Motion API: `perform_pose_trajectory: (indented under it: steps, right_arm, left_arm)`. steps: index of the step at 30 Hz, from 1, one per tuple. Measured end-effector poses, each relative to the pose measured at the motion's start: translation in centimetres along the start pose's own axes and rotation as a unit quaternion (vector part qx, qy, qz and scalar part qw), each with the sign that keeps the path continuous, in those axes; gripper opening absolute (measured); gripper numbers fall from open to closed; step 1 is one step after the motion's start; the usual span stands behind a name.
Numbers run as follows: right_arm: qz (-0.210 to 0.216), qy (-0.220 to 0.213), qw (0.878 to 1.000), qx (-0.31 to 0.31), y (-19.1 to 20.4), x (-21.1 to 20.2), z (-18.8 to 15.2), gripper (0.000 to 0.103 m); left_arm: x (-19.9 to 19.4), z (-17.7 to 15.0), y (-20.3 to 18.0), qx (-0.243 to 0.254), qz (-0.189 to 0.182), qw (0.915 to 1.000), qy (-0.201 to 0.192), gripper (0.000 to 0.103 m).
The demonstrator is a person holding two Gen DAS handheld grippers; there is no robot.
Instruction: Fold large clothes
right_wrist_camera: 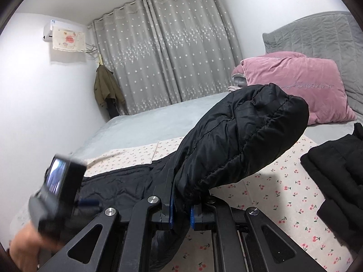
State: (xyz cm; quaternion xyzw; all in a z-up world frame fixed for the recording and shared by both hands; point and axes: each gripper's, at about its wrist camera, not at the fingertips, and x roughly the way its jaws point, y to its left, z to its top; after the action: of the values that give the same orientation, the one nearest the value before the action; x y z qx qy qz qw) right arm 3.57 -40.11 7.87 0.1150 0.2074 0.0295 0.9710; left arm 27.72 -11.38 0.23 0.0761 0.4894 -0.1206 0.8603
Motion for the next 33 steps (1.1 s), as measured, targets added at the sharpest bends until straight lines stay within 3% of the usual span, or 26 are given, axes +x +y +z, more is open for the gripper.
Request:
perform_pose_trajectory:
  steps: [2,5,10,13,16,21,25,33]
  right_arm:
    - [0.003,0.002,1.0,0.005,-0.5,0.1,0.0,0.009]
    - [0.006,0.007,1.0,0.022,-1.3,0.4,0.0,0.009]
    - [0.017,0.014,0.999,0.041,-2.1,0.7,0.1,0.009]
    - [0.024,0.014,0.999,0.035,-1.4,0.7,0.1,0.009]
    - [0.02,0.008,1.0,0.02,-1.0,0.5,0.2,0.009]
    - [0.014,0.015,0.999,0.038,-2.2,1.0,0.2,0.009]
    - [0.011,0.017,0.999,0.028,-1.6,1.1,0.2,0.009]
    - [-0.002,0.006,1.0,-0.021,0.2,0.7,-0.2,0.009]
  left_arm:
    - [1.9,2.5,0.0,-0.002,0.01,0.9998,0.017,0.089]
    - [5.1,5.2,-0.2,0.005,0.063,0.9973,0.036,0.089]
    - [8.1,5.2,-1.3,0.015,0.092,0.9946,0.045,0.09]
    - [7.8,4.7,-1.4,0.009,0.085,0.9951,0.05,0.089]
    - [5.3,3.0,-1.8,-0.017,0.045,0.9974,0.054,0.089]
    - [-2.1,-1.1,2.1,-0.075,-0.011,0.9972,0.001,0.089]
    - [-7.0,-7.5,8.0,-0.16,-0.028,0.9863,-0.026,0.089]
    - [-11.8,-16.3,15.8,-0.248,-0.025,0.9654,-0.075,0.089]
